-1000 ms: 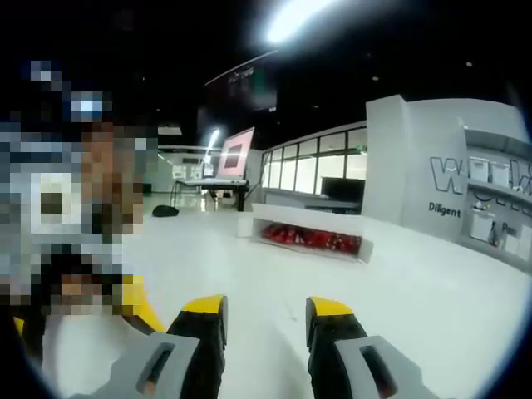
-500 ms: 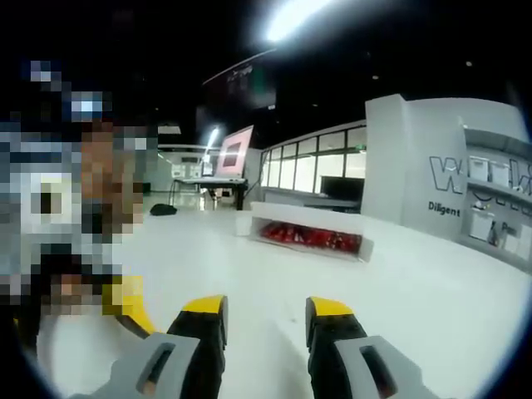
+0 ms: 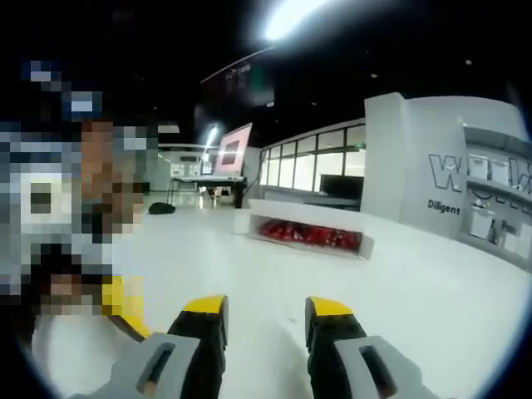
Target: Tear open the coffee pouch, take out the coffee, and pour the coffee from the pouch into the cup
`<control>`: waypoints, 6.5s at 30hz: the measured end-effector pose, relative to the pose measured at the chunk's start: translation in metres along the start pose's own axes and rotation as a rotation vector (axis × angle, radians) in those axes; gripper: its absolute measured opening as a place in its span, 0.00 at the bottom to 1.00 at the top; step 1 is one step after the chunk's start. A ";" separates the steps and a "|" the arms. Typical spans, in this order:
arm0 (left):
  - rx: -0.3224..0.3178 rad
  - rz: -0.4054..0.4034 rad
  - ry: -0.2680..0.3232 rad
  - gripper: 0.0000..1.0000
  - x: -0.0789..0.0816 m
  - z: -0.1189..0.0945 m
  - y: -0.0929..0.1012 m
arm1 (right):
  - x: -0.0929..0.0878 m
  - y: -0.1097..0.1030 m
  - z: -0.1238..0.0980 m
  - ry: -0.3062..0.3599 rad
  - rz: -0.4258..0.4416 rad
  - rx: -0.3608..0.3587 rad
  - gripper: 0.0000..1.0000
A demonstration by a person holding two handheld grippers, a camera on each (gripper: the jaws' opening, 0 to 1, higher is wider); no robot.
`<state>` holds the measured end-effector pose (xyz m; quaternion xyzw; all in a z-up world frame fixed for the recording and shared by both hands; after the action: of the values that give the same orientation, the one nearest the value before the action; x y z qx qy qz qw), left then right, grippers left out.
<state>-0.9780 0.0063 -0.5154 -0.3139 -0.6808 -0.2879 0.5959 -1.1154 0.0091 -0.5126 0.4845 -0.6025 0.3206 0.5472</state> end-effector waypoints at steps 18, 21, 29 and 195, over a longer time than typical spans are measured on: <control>-0.001 0.001 0.000 0.78 0.000 0.000 0.001 | 0.000 -0.004 0.005 -0.007 -0.005 0.009 0.37; -0.002 0.001 0.000 0.78 0.000 0.000 0.001 | 0.000 -0.004 0.007 -0.013 -0.012 0.012 0.37; -0.004 0.003 0.001 0.78 0.000 0.000 0.001 | 0.001 -0.002 0.011 -0.015 -0.010 0.016 0.37; 0.116 -0.049 0.014 0.79 0.001 -0.004 -0.017 | 0.009 0.030 0.074 0.005 0.066 -0.028 0.33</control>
<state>-0.9885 -0.0072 -0.5147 -0.2600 -0.6996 -0.2649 0.6105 -1.1687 -0.0509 -0.5144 0.4561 -0.6210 0.3314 0.5446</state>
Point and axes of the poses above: the point that each gripper's makers call its tool centre point, and the gripper's own axes: z roughly forward along the fingers, y roughly to its right, x roughly out of its top, the point moved 5 cm from there along -z, roughly backward along the fingers, and after that the axes turned 3 degrees about -z, right-handed, at the moved point
